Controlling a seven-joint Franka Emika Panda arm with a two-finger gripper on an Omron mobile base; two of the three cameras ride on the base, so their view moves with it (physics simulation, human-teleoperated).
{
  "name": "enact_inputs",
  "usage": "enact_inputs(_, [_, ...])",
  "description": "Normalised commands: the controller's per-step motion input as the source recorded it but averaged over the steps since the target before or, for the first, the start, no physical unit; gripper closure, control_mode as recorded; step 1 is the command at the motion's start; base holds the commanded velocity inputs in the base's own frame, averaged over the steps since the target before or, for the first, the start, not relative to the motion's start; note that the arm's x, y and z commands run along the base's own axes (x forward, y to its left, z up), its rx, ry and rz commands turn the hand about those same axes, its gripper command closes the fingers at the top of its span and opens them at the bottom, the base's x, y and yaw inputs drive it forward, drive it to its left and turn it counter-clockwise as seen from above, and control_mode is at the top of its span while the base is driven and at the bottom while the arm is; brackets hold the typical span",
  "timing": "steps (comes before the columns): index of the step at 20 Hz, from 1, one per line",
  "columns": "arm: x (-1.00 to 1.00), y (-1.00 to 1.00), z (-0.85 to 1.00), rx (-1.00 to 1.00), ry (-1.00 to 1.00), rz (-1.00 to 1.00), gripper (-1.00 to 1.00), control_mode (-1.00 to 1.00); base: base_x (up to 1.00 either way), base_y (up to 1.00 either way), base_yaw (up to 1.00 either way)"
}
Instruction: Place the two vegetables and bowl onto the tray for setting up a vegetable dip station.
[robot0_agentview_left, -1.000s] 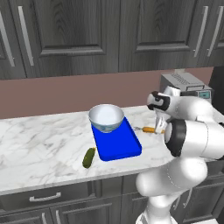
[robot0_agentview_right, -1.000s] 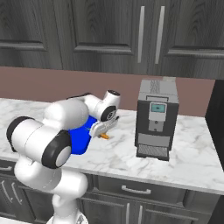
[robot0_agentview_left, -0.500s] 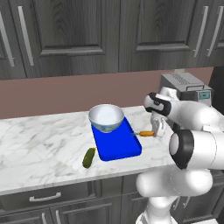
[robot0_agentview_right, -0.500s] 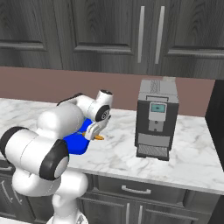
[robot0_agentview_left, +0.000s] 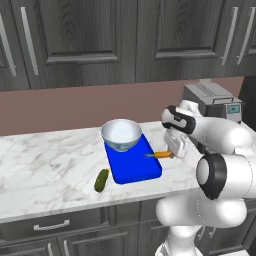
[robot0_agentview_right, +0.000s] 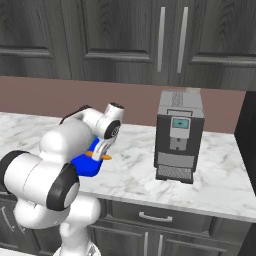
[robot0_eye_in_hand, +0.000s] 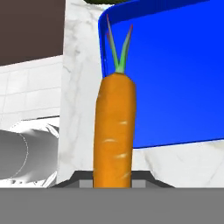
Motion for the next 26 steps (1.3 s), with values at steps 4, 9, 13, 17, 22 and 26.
enact_inputs(4, [0.00, 0.26, 0.01, 0.11, 0.00, 0.14, 1.00, -1.00, 0.00, 0.00, 0.00])
enact_inputs(9, [0.00, 0.27, 0.00, 0.09, -0.01, 0.09, 1.00, -1.00, 0.00, 0.00, 0.00])
enact_inputs(13, [0.06, 0.18, -0.01, 0.06, 0.00, 0.01, 1.00, -1.00, 0.00, 0.00, 0.00])
enact_inputs(17, [0.09, 0.14, -0.10, 0.03, 0.00, 0.00, 1.00, -1.00, 0.00, 0.00, 0.00])
enact_inputs(22, [0.09, 0.19, -0.13, 0.00, -0.01, 0.00, 1.00, -1.00, 0.00, 0.00, 0.00])
enact_inputs(26, [0.13, 0.17, -0.09, 0.00, -0.01, 0.00, 1.00, -1.00, 0.00, 0.00, 0.00])
